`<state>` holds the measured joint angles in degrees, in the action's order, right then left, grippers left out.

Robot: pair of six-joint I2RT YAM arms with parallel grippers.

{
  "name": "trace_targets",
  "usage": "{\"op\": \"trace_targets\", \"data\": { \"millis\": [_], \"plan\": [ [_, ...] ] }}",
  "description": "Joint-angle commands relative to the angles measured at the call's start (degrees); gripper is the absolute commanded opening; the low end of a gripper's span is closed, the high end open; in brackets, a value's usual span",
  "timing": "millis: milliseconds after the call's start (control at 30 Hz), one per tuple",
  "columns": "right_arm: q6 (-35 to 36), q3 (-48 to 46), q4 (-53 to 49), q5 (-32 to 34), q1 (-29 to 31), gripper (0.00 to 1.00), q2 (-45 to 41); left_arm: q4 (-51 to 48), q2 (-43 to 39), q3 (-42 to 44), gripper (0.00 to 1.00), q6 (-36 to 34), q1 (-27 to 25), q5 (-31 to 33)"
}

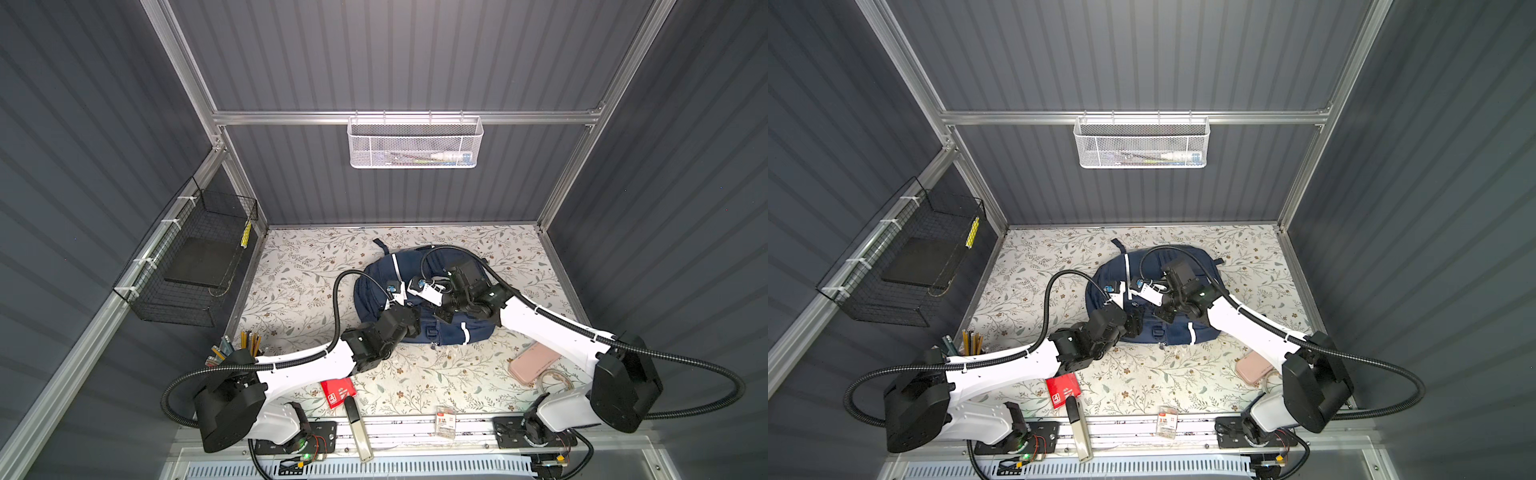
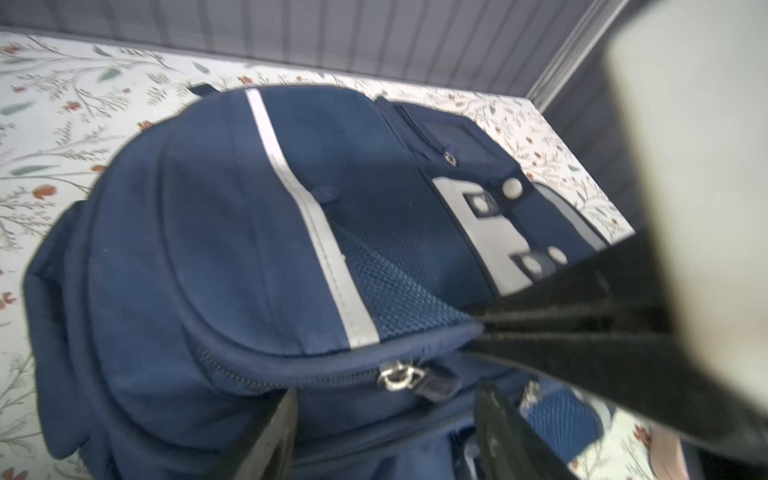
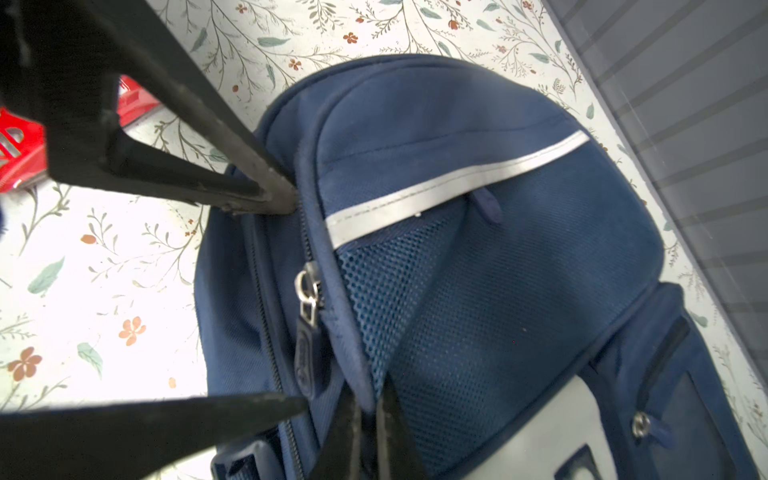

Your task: Pack the student bag

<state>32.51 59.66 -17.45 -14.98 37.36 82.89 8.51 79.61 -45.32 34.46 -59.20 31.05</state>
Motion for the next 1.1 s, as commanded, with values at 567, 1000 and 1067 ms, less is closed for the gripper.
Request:
{"op": "trace_targets", "data": {
  "millis": [567, 1000, 1067],
  "plan": [
    [-2.5, -2.0, 4.5, -1.3, 0.7, 0.00, -0.6, -2.7, -5.3, 2.9, 0.35, 0.8, 3.6, -0.9],
    [-3.1, -1.8, 4.9, -2.3, 0.7, 0.00, 0.2, 12.6, -3.1, 8.3, 0.61, -1.4, 3.7, -12.1],
    [-3.6, -1.7, 4.9, -2.6, 0.8, 0.00, 0.2, 13.1, -1.7, 8.2, 0.65, -0.5, 3.4, -10.3]
  ]
}}
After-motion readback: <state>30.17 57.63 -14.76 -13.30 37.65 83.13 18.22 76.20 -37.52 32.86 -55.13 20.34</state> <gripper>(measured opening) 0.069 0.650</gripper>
